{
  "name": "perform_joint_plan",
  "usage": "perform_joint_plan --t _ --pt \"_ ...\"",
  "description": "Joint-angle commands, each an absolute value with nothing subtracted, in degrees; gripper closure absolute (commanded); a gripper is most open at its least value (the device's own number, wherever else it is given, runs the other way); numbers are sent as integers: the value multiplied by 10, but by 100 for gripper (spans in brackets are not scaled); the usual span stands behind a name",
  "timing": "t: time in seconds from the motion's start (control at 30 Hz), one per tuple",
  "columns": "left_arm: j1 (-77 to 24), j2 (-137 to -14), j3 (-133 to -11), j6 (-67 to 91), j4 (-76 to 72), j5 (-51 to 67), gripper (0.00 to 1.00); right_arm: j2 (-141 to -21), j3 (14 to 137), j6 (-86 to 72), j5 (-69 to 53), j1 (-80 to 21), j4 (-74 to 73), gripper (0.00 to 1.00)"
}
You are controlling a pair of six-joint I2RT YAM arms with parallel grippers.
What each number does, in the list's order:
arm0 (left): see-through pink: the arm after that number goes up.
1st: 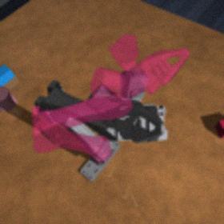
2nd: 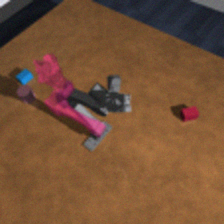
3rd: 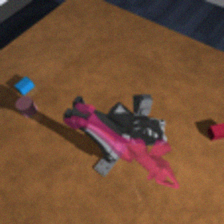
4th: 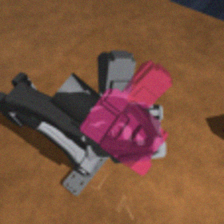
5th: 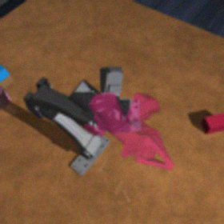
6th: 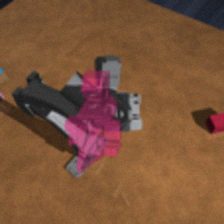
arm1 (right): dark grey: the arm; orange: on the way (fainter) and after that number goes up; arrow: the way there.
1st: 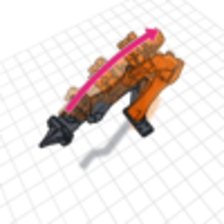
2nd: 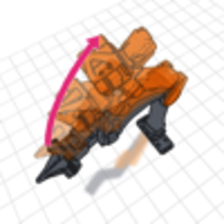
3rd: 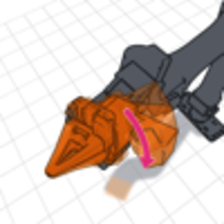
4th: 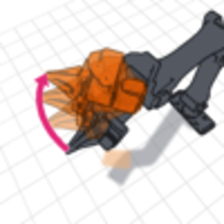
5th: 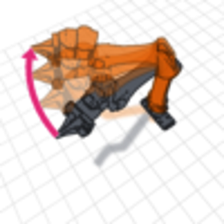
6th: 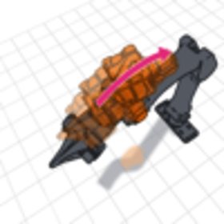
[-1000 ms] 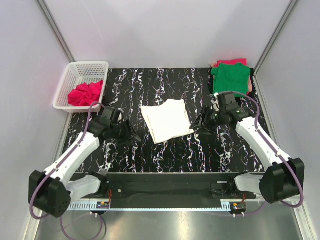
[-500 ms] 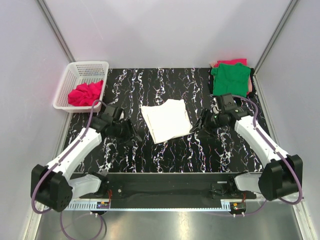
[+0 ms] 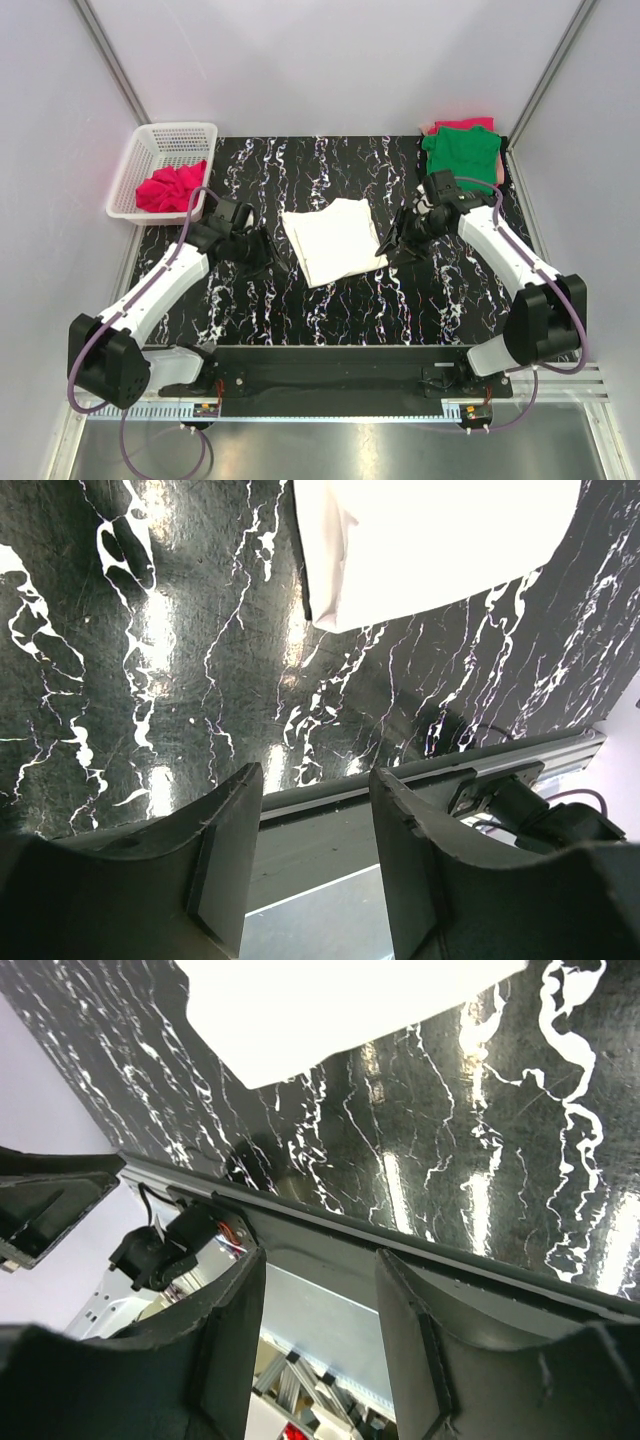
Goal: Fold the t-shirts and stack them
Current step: Neatly place the folded tshirt to the corner
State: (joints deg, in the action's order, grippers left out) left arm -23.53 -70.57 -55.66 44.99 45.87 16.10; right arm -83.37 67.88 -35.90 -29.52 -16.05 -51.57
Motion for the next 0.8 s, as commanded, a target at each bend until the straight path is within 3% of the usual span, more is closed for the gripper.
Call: perform_joint_plan --t 0.0,0.77 --pt "-239 -703 -581 442 462 168 48 -839 726 -330 -294 -159 -555 45" --pt "-253 -669 -565 460 476 133 47 -722 615 -330 -243 -158 -568 42"
